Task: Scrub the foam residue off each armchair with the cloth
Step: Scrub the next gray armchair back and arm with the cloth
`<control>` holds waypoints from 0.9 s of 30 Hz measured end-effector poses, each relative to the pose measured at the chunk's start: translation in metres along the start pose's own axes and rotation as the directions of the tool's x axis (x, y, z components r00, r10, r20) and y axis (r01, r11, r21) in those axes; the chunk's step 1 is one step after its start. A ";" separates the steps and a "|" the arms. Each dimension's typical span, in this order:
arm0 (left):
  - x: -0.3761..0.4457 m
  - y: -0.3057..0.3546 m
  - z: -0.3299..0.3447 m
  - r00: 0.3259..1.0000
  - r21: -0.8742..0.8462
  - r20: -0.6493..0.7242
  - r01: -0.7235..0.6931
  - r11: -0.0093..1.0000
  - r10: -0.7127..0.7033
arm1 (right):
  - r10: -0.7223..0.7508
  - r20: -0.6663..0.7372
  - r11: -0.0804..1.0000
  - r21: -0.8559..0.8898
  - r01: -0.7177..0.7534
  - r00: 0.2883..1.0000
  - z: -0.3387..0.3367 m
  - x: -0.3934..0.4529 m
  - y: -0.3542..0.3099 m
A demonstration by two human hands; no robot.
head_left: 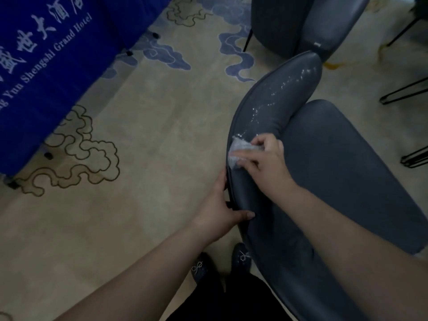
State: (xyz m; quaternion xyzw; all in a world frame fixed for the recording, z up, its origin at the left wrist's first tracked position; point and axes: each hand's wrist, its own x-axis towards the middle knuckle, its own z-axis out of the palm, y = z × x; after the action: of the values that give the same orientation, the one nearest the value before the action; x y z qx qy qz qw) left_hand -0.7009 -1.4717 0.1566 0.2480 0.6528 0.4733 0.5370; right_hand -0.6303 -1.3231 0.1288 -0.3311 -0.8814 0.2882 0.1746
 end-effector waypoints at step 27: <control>0.038 0.017 -0.002 0.991 0.151 -0.099 0.108 0.983 -0.094 | -0.047 0.060 0.998 -0.030 0.049 0.997 -0.005 0.062 0.011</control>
State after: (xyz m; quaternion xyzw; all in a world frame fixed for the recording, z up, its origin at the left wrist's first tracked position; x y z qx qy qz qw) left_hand -0.7177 -1.4336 0.1544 0.2339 0.7236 0.4037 0.5087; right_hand -0.6672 -1.2725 0.1328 -0.3038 -0.8983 0.2797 0.1500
